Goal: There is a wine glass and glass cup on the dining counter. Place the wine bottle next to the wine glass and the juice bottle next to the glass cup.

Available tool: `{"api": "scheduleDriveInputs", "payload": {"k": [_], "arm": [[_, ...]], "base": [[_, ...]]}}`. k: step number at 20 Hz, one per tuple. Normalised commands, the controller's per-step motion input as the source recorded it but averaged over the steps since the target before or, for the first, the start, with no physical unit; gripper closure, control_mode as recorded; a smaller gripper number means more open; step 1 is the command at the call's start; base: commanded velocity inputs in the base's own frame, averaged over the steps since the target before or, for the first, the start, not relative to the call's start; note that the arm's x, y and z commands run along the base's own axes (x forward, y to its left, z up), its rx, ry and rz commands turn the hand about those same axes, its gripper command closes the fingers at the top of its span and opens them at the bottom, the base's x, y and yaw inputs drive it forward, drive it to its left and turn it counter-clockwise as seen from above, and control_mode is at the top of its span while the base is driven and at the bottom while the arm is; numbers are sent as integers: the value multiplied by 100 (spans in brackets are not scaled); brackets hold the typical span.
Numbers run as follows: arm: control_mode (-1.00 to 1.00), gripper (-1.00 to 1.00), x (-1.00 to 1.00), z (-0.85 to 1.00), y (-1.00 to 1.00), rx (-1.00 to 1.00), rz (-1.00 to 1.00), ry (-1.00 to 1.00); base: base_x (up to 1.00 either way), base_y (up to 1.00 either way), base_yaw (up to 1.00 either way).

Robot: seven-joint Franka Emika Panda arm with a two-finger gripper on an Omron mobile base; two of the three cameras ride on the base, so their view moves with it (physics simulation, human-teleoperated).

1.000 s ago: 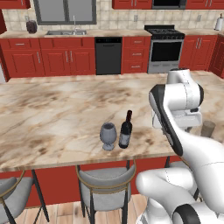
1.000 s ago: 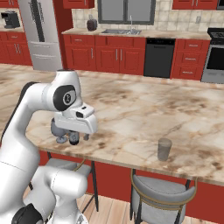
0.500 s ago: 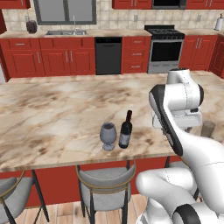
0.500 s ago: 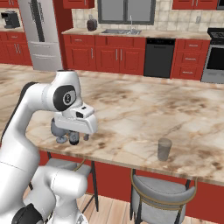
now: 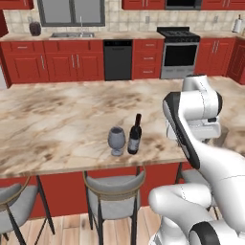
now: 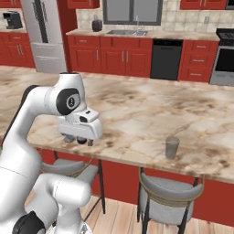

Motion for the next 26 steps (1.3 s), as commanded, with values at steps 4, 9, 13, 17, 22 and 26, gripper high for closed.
{"api": "scheduleDriveInputs", "payload": {"k": [4, 9, 13, 17, 22, 26], "arm": [[100, -100, 0, 0, 0, 0, 0, 0], [100, -100, 0, 0, 0, 0, 0, 0], [100, -100, 0, 0, 0, 0, 0, 0], [100, -100, 0, 0, 0, 0, 0, 0], [100, -100, 0, 0, 0, 0, 0, 0], [100, -100, 0, 0, 0, 0, 0, 0]], "base": [[-60, 0, 0], [-5, -14, -57], [0, -3, -86], [0, 0, -90], [4, -2, -85], [41, -2, -53]]}}
